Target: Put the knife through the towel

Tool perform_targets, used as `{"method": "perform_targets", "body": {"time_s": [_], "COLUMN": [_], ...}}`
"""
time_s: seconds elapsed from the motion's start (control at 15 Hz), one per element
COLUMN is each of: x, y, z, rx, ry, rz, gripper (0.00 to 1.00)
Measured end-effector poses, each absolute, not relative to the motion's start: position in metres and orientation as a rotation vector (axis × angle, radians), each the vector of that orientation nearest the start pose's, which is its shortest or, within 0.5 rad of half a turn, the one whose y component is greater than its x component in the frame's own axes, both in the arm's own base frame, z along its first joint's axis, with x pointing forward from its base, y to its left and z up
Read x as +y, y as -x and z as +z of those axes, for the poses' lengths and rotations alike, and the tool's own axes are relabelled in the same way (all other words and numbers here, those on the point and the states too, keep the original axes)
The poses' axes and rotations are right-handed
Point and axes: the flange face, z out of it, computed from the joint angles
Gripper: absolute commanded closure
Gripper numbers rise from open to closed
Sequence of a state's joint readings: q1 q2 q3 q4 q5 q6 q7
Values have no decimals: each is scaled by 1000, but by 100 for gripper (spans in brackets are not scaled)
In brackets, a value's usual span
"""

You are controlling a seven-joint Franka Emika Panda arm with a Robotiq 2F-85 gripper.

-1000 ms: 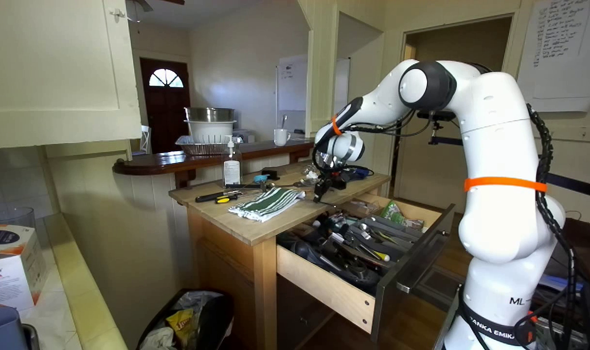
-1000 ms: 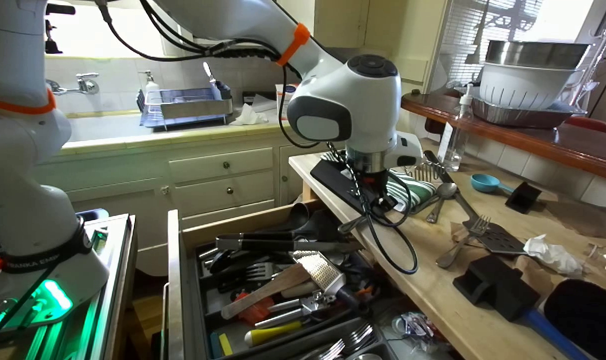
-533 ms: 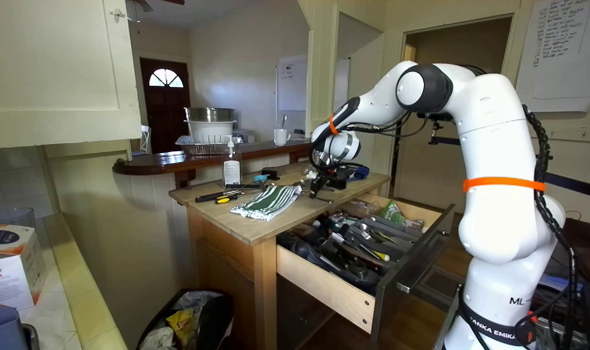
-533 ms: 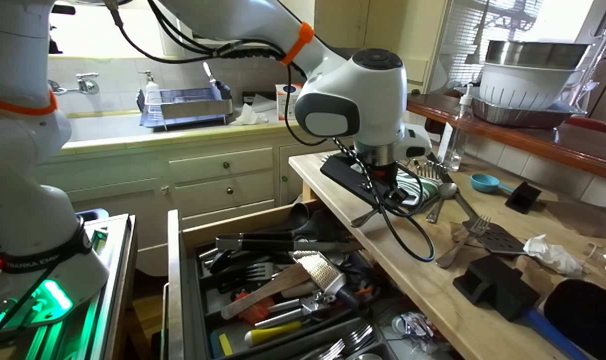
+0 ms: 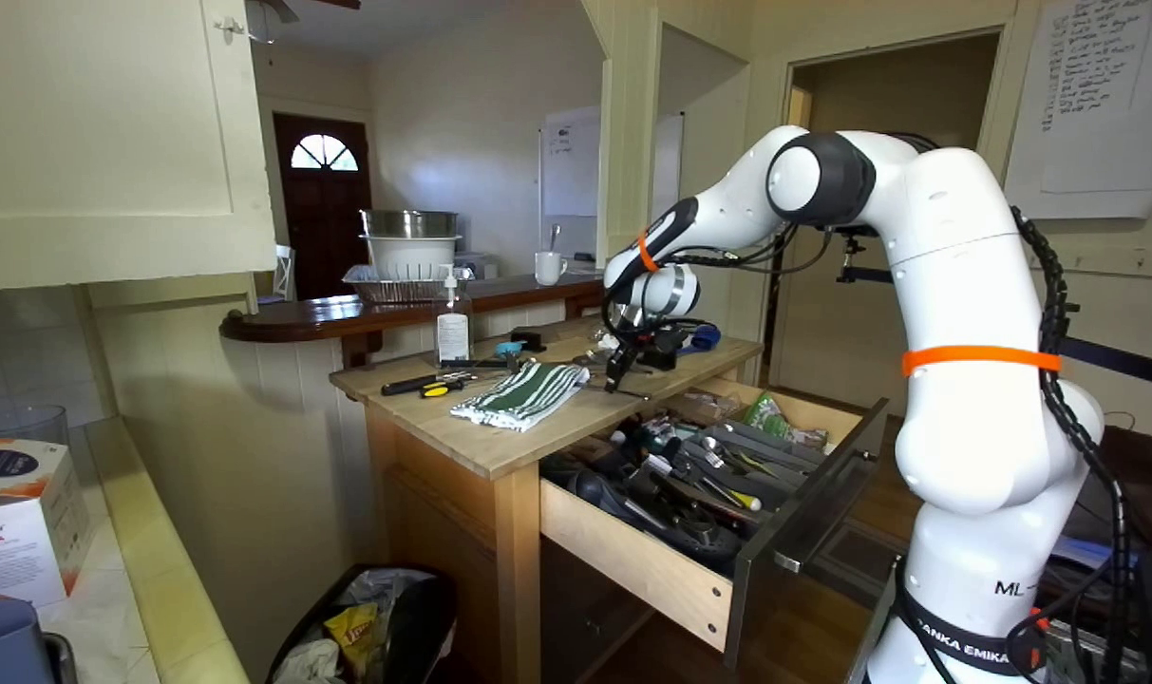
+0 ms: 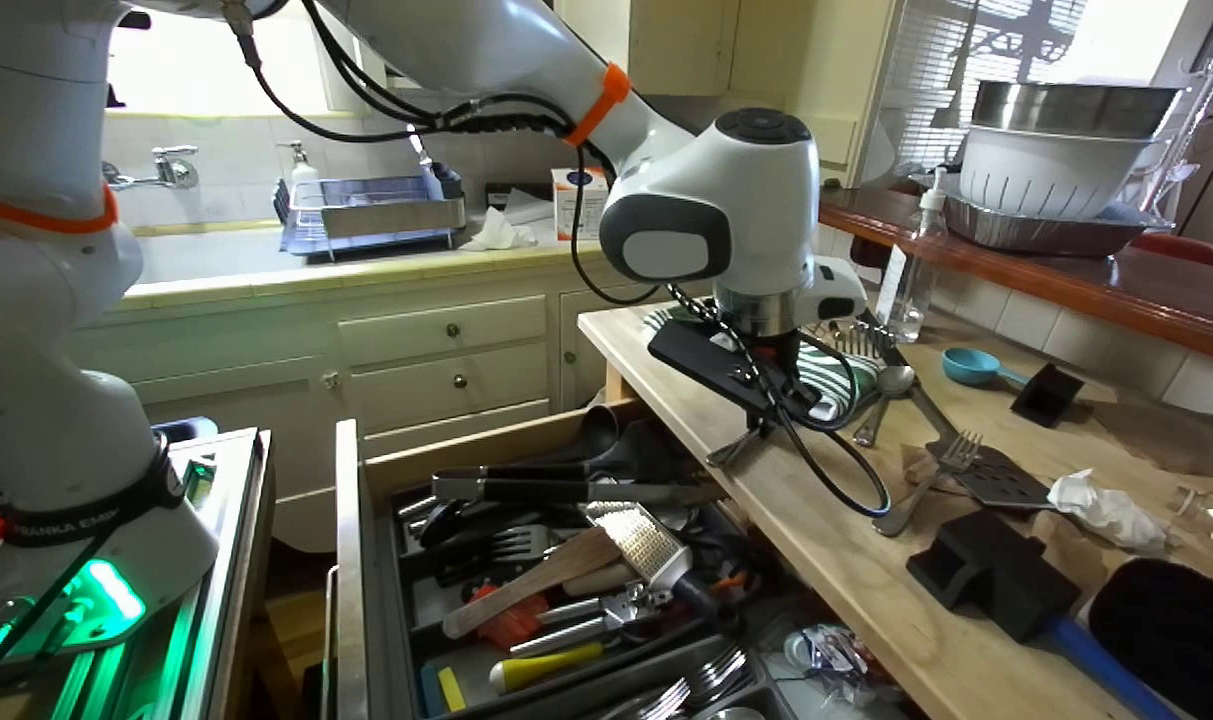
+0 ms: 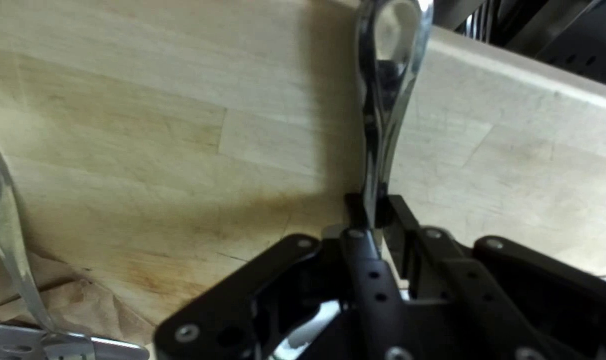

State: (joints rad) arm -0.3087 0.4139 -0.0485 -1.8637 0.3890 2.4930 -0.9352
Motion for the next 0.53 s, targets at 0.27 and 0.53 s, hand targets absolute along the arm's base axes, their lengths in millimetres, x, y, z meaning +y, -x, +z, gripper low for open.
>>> {"method": "perform_targets", "body": {"time_s": [0.27, 0.53], "x": [-233, -234], "y": [-616, -620], "z": [319, 324], "rx": [-445, -433], "ry": [3050, 3067], "rz": [-449, -452], "gripper": [96, 96]}}
